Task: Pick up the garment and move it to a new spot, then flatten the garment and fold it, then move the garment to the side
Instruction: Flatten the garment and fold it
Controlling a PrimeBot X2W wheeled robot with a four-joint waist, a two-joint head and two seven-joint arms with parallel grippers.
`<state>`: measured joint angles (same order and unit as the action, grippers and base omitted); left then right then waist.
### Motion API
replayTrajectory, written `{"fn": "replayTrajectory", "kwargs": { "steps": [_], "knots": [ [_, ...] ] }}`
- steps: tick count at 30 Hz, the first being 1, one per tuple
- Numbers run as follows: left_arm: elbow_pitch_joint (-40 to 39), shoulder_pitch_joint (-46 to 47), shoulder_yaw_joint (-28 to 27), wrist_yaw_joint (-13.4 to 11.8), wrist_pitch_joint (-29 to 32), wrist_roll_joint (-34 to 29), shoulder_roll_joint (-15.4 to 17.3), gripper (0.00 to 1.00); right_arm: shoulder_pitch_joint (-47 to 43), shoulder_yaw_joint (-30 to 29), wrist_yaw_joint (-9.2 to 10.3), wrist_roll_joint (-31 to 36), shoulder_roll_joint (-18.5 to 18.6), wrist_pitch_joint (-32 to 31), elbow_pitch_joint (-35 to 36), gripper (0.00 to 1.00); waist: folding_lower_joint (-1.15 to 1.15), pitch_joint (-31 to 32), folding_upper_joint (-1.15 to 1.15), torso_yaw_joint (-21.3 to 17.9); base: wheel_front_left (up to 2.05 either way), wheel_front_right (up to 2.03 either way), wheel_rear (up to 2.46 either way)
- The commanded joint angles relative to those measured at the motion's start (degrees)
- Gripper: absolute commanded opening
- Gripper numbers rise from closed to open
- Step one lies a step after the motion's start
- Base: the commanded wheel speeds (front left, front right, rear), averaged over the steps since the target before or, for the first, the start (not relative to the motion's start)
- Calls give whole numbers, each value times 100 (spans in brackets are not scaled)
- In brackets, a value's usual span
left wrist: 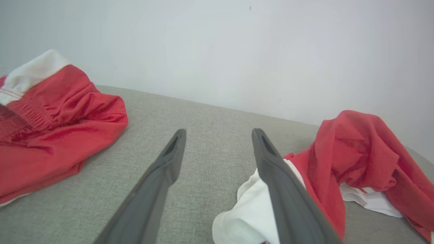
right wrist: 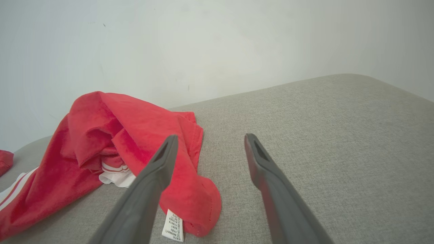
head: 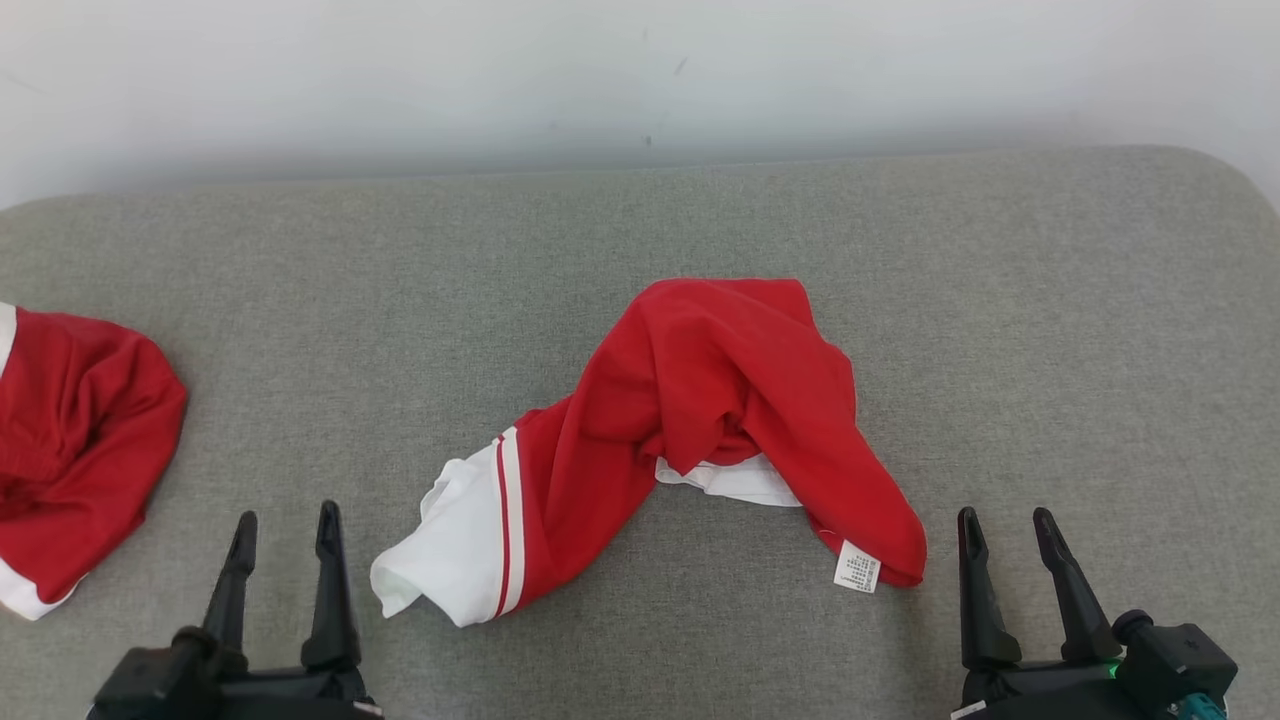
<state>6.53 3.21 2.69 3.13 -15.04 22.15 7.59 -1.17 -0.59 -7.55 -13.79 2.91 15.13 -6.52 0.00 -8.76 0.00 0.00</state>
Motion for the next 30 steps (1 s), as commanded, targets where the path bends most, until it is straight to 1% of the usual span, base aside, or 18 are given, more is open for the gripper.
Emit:
{"fn": "replayTrajectory", "kwargs": {
  "steps": [1, 4, 7, 11, 16, 20, 28, 29, 30],
  "knots": [
    [-83, -166, -114, 34, -17, -273, -65, 100, 13, -7, 13, -1, -5, 4, -18, 100, 0, -8, 0, 7, 0, 0, 0],
    [-211, -259, -389, 107, -17, -507, -288, 100, 23, 24, 13, 2, -4, 4, -117, 100, 0, -14, 0, 24, 0, 0, 0],
    [-162, -357, -560, 198, -17, -623, -413, 100, 42, 63, 13, 7, -5, 4, -261, 100, 0, -1, 0, 45, 0, 0, 0],
    [-58, -385, -683, 291, -17, -688, -468, 100, 109, 99, 13, 44, -4, 5, -450, 100, 0, 25, 0, 86, 0, 0, 0],
    [27, -372, -686, 323, -18, -609, -473, 100, 240, 88, 13, 141, -1, 4, -739, 100, 0, 50, 0, 147, 0, 0, 0],
    [138, -366, -629, 332, -18, -664, -473, 100, 469, 78, 13, 256, -4, 5, -1177, 100, 0, 80, 0, 220, 0, 0, 0],
    [315, -370, -542, 334, -19, -586, -474, 100, 940, 158, 13, 487, 35, 5, -2453, 100, 0, 140, 0, 347, 0, 0, 0],
    [327, -382, -541, 335, -18, -583, -473, 100, 1014, 160, 13, 475, 36, 5, -2552, 48, 0, 150, 0, 356, 0, 0, 0],
    [339, -397, -534, 336, -19, -587, -473, 100, 1092, 128, 13, 463, 49, 5, -2600, 35, 0, 165, 0, 363, 0, 0, 0]
  ]
}}
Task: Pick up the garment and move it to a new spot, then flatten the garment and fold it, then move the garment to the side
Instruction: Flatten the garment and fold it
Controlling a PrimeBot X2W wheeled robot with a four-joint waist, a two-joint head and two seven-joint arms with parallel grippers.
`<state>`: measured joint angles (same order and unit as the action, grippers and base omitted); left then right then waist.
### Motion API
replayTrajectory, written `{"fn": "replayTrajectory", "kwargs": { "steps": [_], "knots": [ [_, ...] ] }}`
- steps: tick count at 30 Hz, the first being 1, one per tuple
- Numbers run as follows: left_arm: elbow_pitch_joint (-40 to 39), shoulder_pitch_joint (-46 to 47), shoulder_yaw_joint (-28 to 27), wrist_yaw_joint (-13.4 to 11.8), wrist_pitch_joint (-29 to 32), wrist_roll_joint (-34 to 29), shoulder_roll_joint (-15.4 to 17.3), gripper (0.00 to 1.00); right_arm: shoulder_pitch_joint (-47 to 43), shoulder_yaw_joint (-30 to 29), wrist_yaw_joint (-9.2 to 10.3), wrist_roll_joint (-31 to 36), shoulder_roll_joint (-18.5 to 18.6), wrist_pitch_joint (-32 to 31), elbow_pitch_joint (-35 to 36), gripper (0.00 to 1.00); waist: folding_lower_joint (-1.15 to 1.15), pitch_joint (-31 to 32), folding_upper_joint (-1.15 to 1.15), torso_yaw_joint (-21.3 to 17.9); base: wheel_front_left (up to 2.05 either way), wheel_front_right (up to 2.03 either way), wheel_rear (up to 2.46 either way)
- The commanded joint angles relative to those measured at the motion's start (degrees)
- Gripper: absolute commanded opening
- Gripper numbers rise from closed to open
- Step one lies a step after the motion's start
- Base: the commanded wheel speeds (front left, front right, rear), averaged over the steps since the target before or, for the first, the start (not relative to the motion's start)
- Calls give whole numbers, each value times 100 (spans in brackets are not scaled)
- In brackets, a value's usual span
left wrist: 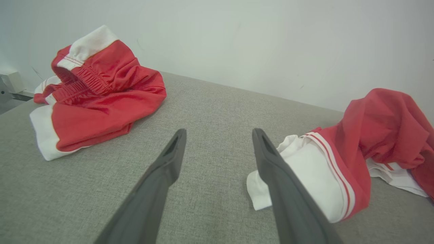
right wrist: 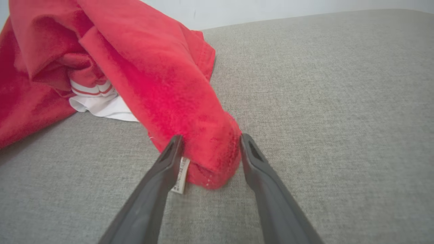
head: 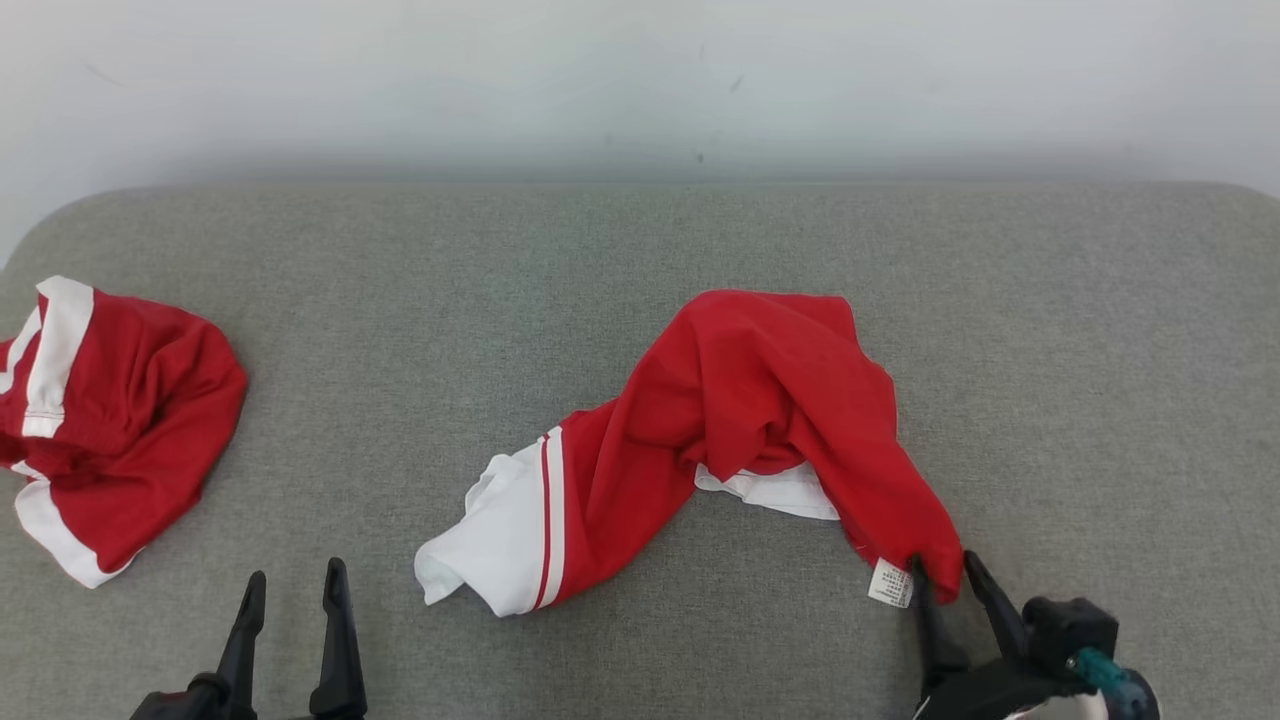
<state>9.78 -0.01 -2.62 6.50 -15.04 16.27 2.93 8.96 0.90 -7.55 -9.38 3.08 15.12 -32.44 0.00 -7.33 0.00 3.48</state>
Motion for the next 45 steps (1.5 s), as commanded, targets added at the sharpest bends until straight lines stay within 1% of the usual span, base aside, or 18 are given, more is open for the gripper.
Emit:
{"fn": "replayTrajectory", "kwargs": {
  "steps": [1, 4, 7, 16, 19, 21, 24, 28, 29, 30, 31, 32, 37, 45],
  "knots": [
    [21, -95, -9, -5, -19, 4, -7, 100, 122, -68, 13, 10, 39, 6, -19, 0, 0, 40, 0, 17, 0, 0, 0],
    [35, -142, -36, -23, -18, 15, -7, 100, 114, -151, 13, 28, 89, 5, 59, 0, 0, 92, 0, -7, 0, 0, 0],
    [43, -188, -55, -31, -19, 9, -8, 100, 72, -345, 13, 39, 211, 6, 298, 0, 0, 141, 0, -73, 0, 0, 0],
    [122, -184, 15, -33, -19, 39, -8, 100, -307, -1305, 13, 131, 750, 6, 1399, 0, 0, 185, 0, -337, 0, 0, 0],
    [138, -158, 29, -43, -18, 44, -7, 100, -511, -1567, 13, 161, 879, 5, 1651, 0, 0, 176, 0, -397, 0, 0, 0],
    [151, -141, 40, -42, -18, 50, -7, 100, -674, -1713, 13, 191, 950, 6, 1734, 0, 0, 168, 0, -416, 0, 0, 0],
    [168, -119, 42, -43, -18, 60, -7, 100, -899, -1874, 13, 191, 935, 6, 1672, 0, 0, 163, 0, -428, 0, 0, 0],
    [187, -100, 41, -36, -18, 77, -7, 100, -1016, -1830, 13, 177, 881, 5, 1484, 0, 0, 149, 0, -433, 0, 0, 0],
    [193, -99, 34, -34, -19, 78, -6, 100, -993, -1811, 13, 121, 872, 6, 1446, 24, 0, 144, 0, -436, 0, 0, 0],
    [199, -99, 26, -33, -18, 81, -8, 100, -930, -1799, 13, 61, 893, 6, 1460, 77, 0, 143, 0, -439, 0, 0, 0],
    [208, -102, 16, -31, -18, 85, -8, 100, -892, -1771, 13, 19, 879, 6, 1518, 100, 0, 145, 0, -443, 0, 0, 0],
    [222, -114, -3, -28, -18, 88, -7, 100, -899, -1751, 13, -18, 812, 6, 1705, 100, 0, 157, 0, -448, 0, 0, 0],
    [236, -98, -57, -21, -19, 59, -7, 100, -970, -1673, 13, -48, 711, 5, 2233, 100, 0, 201, 0, -447, 0, 0, 0],
    [247, -83, -68, -9, -18, 43, -8, 100, -931, -1404, 13, -116, 536, 5, 2509, 100, 0, 247, 0, -460, 0, 0, 0]
  ]
}}
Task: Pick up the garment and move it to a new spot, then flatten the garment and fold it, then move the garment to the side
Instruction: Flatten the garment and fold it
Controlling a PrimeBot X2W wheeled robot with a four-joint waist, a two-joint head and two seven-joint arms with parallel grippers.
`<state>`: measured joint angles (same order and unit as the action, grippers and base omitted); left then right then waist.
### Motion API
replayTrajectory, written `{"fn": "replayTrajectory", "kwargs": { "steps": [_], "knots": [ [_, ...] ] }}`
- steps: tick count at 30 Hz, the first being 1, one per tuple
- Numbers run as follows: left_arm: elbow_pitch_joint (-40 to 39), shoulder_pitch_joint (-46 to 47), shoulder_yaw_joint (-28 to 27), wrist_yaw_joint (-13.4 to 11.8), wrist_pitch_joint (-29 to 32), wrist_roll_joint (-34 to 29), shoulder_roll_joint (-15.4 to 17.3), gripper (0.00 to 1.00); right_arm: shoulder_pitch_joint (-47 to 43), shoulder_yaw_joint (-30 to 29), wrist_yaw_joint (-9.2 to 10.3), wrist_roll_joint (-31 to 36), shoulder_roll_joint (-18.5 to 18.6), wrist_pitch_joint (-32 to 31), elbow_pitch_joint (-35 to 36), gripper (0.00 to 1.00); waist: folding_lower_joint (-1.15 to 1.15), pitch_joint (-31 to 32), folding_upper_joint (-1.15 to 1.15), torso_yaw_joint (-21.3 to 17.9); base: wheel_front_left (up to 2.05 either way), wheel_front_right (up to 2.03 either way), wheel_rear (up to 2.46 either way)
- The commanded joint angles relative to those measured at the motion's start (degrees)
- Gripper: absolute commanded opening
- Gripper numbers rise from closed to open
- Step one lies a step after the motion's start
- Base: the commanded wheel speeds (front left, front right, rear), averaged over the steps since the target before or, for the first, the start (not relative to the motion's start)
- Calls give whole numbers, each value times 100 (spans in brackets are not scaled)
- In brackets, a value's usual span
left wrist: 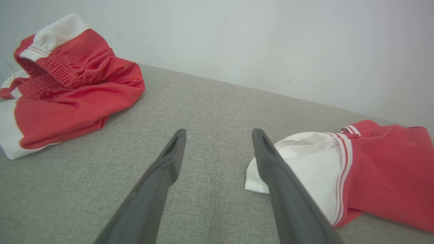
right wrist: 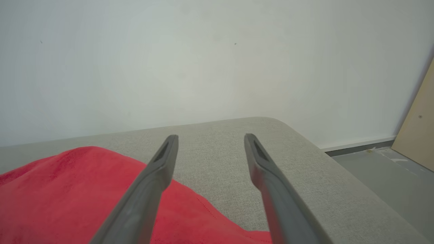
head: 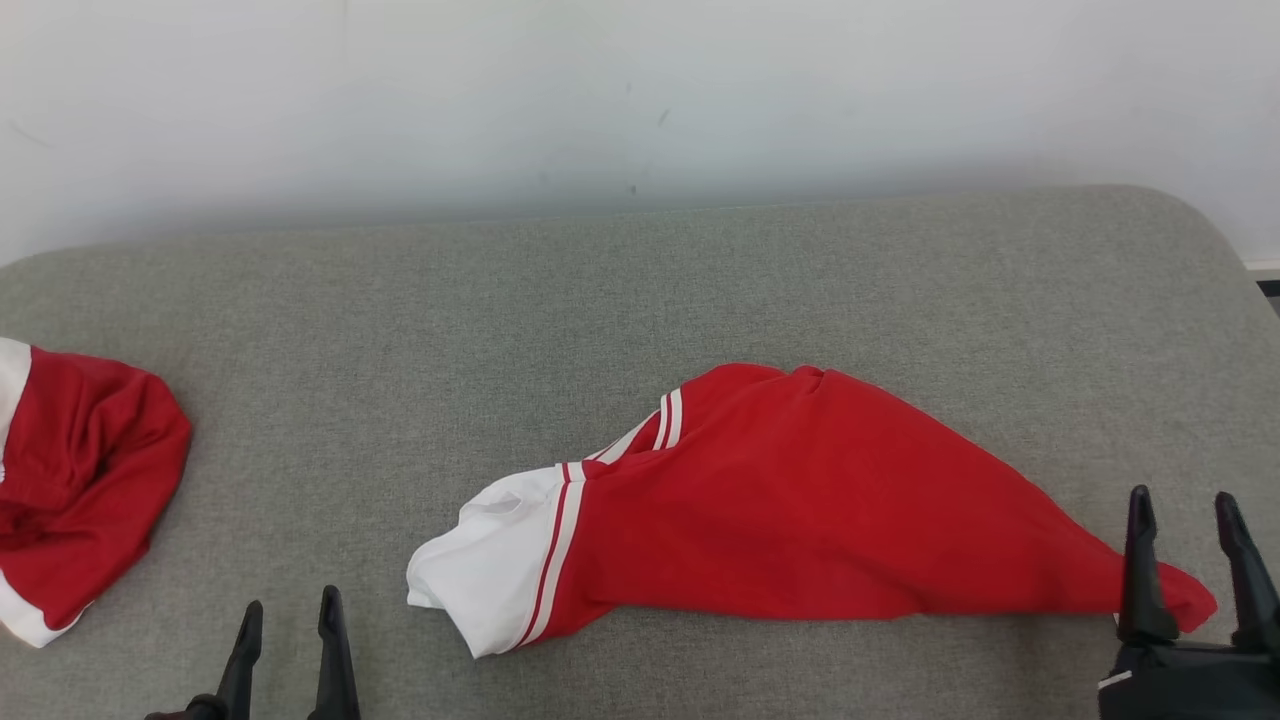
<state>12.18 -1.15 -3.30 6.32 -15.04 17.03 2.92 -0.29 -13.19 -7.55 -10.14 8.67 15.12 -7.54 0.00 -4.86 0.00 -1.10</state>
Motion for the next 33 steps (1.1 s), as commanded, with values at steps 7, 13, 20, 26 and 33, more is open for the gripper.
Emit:
{"fn": "replayTrajectory", "kwargs": {
  "steps": [7, 13, 20, 26, 33],
  "knots": [
    [210, 188, 196, 53, -19, -50, -6, 100, 46, 291, 13, -6, -237, 5, 20, 100, 0, -24, 0, -42, 0, 0, 0],
    [747, 536, 566, 96, -18, -101, -5, 100, 117, 469, 13, -37, -374, 5, -58, 100, 0, -111, 0, -107, 0, 0, 0],
    [1378, 1188, 744, 113, -19, -249, 55, 100, 191, 625, 13, -52, -447, 5, -124, 100, 0, -260, 0, -245, 0, 0, 0],
    [1960, 1747, 1235, 116, -18, -111, 357, 100, 246, 649, 13, -59, -444, 5, -155, 100, 0, -333, 0, -387, 0, 0, 0],
    [2978, 2391, 2166, 112, 18, 246, 789, 100, 197, 650, 13, -90, -454, 5, -210, 100, 0, -313, 0, -543, 0, 0, 0]
  ]
}}
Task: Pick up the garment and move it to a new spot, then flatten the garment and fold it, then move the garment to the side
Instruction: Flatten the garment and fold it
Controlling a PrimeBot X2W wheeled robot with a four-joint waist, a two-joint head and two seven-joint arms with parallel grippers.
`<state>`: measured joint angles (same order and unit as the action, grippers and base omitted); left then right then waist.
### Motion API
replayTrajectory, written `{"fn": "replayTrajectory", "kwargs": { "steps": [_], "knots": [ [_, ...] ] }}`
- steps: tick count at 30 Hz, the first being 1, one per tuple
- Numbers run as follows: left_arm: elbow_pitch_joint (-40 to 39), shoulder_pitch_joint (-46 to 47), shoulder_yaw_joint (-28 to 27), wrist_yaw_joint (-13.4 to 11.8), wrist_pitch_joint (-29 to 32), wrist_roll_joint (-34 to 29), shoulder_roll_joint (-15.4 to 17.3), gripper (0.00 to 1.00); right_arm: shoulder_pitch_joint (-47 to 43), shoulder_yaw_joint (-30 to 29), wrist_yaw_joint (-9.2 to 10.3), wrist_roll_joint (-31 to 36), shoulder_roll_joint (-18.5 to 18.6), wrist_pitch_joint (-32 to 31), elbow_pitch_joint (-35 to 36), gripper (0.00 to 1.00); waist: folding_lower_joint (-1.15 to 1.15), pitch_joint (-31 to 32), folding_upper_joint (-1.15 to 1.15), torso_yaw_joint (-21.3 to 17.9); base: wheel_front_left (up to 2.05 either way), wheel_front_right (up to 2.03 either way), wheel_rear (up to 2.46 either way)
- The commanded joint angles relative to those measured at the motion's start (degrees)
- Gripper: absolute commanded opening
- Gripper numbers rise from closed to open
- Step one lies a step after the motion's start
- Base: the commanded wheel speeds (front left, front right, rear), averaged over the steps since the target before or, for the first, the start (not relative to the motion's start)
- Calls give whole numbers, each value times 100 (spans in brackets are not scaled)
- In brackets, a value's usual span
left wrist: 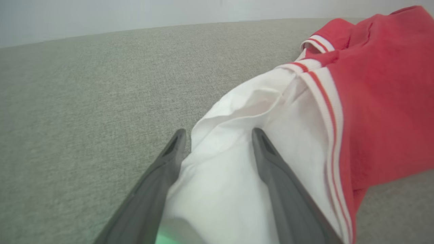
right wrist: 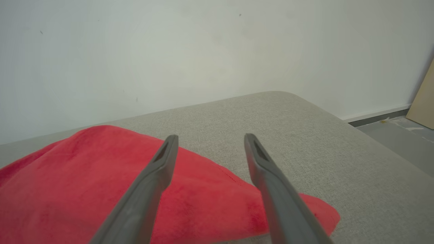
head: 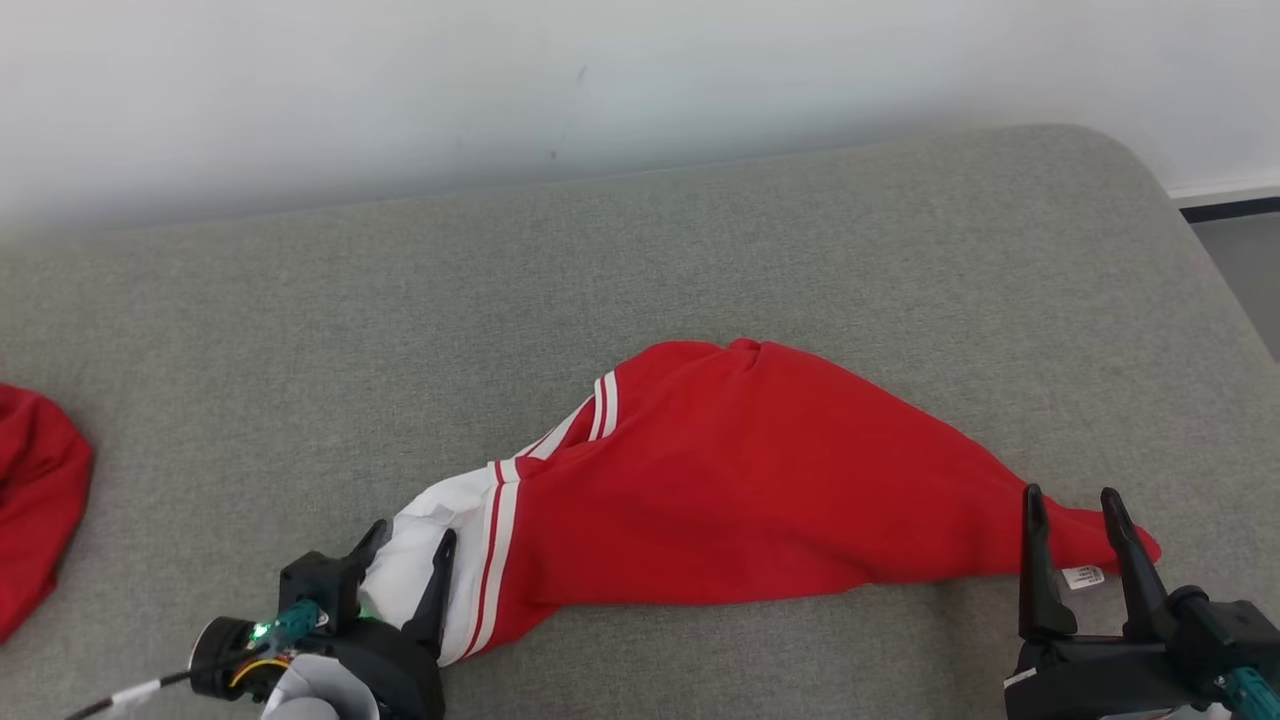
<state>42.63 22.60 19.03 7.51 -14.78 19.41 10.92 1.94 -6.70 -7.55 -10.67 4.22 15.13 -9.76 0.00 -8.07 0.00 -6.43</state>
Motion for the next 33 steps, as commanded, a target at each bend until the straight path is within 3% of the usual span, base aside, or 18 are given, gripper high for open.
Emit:
{"fn": "replayTrajectory", "kwargs": {
  "steps": [1, 3, 4, 5, 6, 7, 17, 27, 33],
  "knots": [
    [58, 80, 42, -7, 13, 50, 36, 100, -30, 10, 13, -36, -15, 3, -2, 100, 0, 22, 0, -29, 0, 0, 0],
    [259, 211, 291, -7, 39, 154, 95, 100, -50, 25, 13, -39, -26, 4, -7, 100, 0, 32, 0, -50, 0, 0, 0],
    [344, 294, 359, -7, 33, 224, 133, 95, -52, 28, 13, -30, -34, 3, 1, 100, 0, 31, 0, -60, 0, 0, 0],
    [427, 362, 423, -7, 23, 301, 160, 41, -52, 32, 13, -26, -40, 3, 5, 100, 0, 31, 0, -69, 0, 0, 0],
    [485, 434, 457, -7, 9, 357, 193, 5, -49, 32, 13, -29, -47, 3, 11, 100, 0, 32, 0, -74, 0, 0, 0],
    [535, 499, 485, -7, -2, 379, 217, 0, -47, 33, 13, -36, -52, 3, 16, 100, 0, 31, 0, -77, 0, 0, 0],
    [524, 991, 553, -7, -42, 570, 391, 0, -32, 38, 13, -68, -58, 3, 18, 100, 0, 3, 0, -54, 0, 0, 0],
    [-888, 1551, -94, -24, -42, 202, 847, 0, -130, -105, 13, 2, -82, 3, 80, 100, 0, 99, 0, 113, 0, 0, 0],
    [-1661, 1549, -173, -49, -43, 38, 957, 0, -184, -88, 13, -25, -90, 4, 71, 100, 0, 187, 0, 192, 0, 0, 0]
  ]
}}
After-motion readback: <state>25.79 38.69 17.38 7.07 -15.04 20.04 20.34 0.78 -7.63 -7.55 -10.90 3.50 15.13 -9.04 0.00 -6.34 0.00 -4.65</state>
